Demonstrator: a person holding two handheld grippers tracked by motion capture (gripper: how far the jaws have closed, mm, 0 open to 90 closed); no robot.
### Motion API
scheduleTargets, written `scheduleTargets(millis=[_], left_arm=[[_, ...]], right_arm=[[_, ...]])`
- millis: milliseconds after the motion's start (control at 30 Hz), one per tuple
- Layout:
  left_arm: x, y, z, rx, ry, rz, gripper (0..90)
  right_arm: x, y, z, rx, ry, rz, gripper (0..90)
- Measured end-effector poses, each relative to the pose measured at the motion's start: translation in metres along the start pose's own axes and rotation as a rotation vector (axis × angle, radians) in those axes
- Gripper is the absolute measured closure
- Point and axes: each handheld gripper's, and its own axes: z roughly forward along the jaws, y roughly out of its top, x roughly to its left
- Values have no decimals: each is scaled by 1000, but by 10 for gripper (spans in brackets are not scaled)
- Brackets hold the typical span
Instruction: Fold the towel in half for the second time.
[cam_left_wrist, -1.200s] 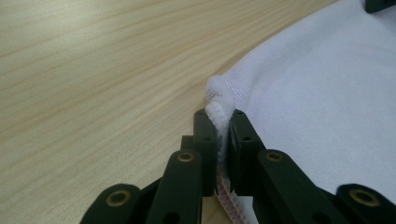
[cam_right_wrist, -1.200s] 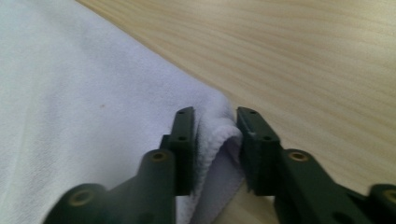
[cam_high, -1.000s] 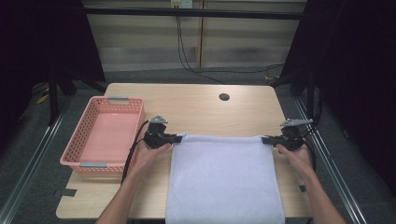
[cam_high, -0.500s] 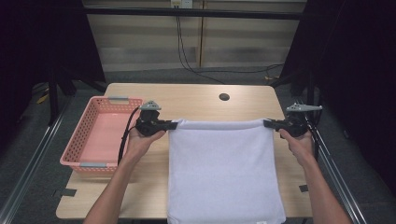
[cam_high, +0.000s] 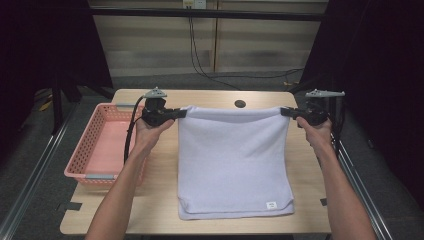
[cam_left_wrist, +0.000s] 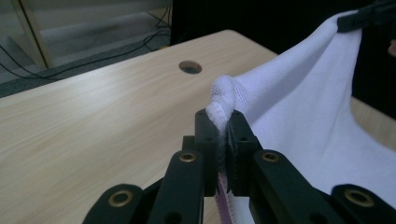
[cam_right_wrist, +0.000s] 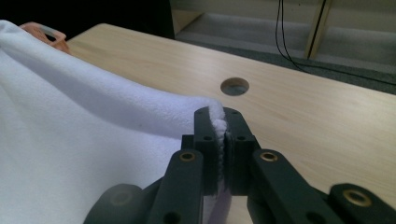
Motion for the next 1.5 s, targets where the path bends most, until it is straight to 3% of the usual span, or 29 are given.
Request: scheduleTargets(millis=[100, 167, 267, 367, 500, 700, 967, 1100, 1133, 1200, 1233, 1300, 1367, 1433, 1500], left_arm=[[-8, -5, -8, 10, -4, 31, 858], [-13, -12, -15, -1, -13, 24, 858], [-26, -23, -25, -5, -25, 44, 858], [-40, -33, -36, -26, -29, 59, 856], [-55, -49, -49, -46, -56, 60, 856], [-70, -74, -57, -35, -78, 58, 855], [-85, -121, -51, 119, -107, 66, 854], [-96, -140, -59, 131, -134, 66, 854], [-97, -144, -60, 146, -154, 51, 853], [-103, -152, -64, 170, -157, 63, 844], [-106, -157, -68, 196, -179, 69, 833], [-107, -159, -72, 203, -191, 74, 827], [-108, -161, -78, 206, -216, 80, 803], [-106, -160, -85, 178, -250, 70, 752], [-103, -156, -90, 134, -230, 47, 742]], right_arm=[[6, -2, -9, -15, 22, -16, 859], [11, -7, -17, -24, 43, -23, 859], [21, -16, -36, -50, 80, -41, 859], [26, -22, -44, -57, 101, -47, 858], [36, -37, -60, -45, 118, -64, 855], [47, -62, -71, -33, 164, -63, 854], [70, -125, -80, 104, 196, -65, 844], [76, -149, -88, 197, 220, -76, 819], [79, -154, -91, 211, 212, -87, 812], [82, -162, -96, 233, 223, -86, 797], [85, -169, -100, 254, 225, -83, 784], [86, -172, -102, 267, 235, -83, 762], [88, -175, -106, 295, 275, -65, 702], [90, -174, -112, 268, 248, -61, 653], [91, -169, -115, 240, 240, -63, 641]])
